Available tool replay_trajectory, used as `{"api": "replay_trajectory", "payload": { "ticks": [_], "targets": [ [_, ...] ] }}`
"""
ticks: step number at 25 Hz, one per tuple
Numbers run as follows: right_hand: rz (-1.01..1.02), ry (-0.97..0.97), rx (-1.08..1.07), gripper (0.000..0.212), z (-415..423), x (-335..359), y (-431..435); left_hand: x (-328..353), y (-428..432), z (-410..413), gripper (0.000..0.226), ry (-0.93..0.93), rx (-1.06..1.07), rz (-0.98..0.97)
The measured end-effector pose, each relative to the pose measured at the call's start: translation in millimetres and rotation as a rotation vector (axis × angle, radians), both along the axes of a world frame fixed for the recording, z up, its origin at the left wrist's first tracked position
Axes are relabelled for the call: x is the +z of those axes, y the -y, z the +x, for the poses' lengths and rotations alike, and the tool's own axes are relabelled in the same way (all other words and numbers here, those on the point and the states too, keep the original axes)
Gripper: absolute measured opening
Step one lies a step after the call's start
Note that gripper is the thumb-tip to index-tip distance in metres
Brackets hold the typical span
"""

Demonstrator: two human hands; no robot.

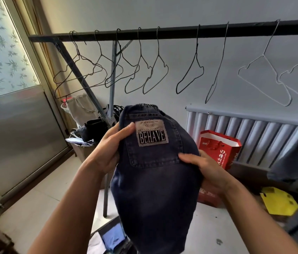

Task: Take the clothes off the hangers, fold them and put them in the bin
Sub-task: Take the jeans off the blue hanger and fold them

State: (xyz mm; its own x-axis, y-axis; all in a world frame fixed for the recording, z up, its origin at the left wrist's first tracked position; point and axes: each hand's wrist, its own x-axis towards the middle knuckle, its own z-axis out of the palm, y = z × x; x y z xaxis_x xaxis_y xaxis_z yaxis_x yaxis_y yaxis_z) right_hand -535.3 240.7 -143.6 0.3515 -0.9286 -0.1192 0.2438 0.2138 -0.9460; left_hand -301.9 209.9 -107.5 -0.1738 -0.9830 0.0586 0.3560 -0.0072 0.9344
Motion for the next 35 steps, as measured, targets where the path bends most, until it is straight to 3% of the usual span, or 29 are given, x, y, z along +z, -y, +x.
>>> {"api": "replay_trajectory", "payload": {
  "ticks": [3, 5, 7, 11, 13, 16, 19, 21, 24, 27, 29, 32, 35],
  "targets": [
    [0.021, 0.057, -0.148, 0.048, 4, 11, 12, -9, -3, 8, 0.055, 0.027, -0.115, 0.015],
    [0.009, 0.126, -0.191, 0.032, 6, 20, 20, -16, -4, 14, 0.077, 0.000, -0.199, 0.092],
    [0.010, 0.179, -0.201, 0.021, 7, 30, 25, -31, -6, 23, 0.074, -0.064, -0.225, 0.143],
    [0.024, 0.214, -0.171, 0.022, -1, 32, 31, -70, -10, 30, 0.087, -0.182, -0.178, 0.229],
    [-0.018, 0.196, -0.152, 0.017, -5, 24, 29, -74, -19, 22, 0.071, -0.154, -0.137, 0.222],
    [-0.078, 0.180, -0.074, 0.029, -12, 9, 24, -62, -24, 0, 0.028, -0.048, 0.017, 0.125],
    [-0.143, -0.087, 0.101, 0.041, -15, 6, 14, -50, -20, -17, 0.016, -0.177, 0.172, 0.119],
    [-0.133, -0.268, 0.086, 0.044, -13, 6, 7, -41, -21, -20, 0.011, -0.211, 0.156, 0.118],
    [-0.116, -0.274, -0.112, 0.043, -12, 1, 14, -27, -23, -10, 0.029, 0.078, 0.021, 0.078],
    [-0.174, -0.300, -0.308, 0.032, -9, -1, 24, -20, -21, -4, 0.040, 0.343, 0.030, -0.020],
    [-0.271, -0.386, -0.489, 0.040, -7, 1, 28, -16, -20, -10, 0.041, 0.385, 0.093, -0.091],
    [-0.269, -0.403, -0.720, 0.077, -9, 7, 38, -14, -12, -19, 0.049, 0.359, 0.279, -0.077],
    [-0.161, -0.186, -0.639, 0.078, -12, 10, 37, -12, -8, -22, 0.065, 0.358, 0.352, -0.086]
  ]
}}
